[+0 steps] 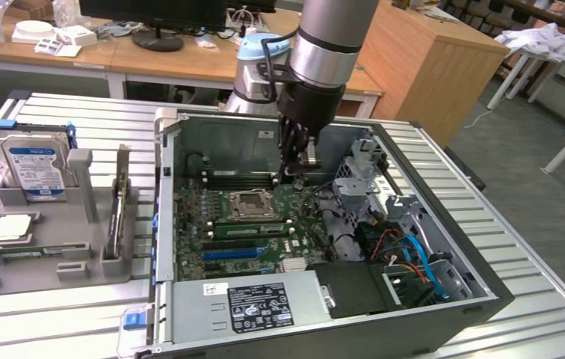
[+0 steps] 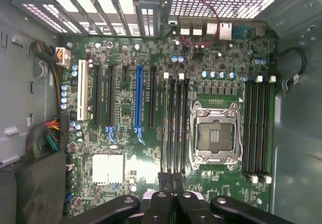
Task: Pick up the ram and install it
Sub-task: 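Press down the ram until it locks into place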
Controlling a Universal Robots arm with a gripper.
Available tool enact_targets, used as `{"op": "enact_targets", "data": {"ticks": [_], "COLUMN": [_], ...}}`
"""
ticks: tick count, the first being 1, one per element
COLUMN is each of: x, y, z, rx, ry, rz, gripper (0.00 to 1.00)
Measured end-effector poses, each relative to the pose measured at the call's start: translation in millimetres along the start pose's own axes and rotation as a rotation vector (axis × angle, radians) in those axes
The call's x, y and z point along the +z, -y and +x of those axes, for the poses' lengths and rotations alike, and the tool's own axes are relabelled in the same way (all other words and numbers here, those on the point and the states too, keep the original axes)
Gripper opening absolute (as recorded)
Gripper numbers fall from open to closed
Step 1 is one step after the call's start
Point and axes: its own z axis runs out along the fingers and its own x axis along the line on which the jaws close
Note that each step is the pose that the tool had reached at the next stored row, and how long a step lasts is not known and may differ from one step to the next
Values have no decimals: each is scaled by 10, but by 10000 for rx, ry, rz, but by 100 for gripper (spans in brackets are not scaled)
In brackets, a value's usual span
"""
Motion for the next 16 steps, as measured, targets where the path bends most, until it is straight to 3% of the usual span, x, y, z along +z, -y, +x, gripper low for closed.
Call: {"op": "enact_targets", "data": {"ticks": [7, 16], "x": [2, 2], "y": [90, 253], "z": [1, 4], "rx": [8, 11], "ry": [0, 1], "rz": [-15, -133], "gripper": [10, 10]}}
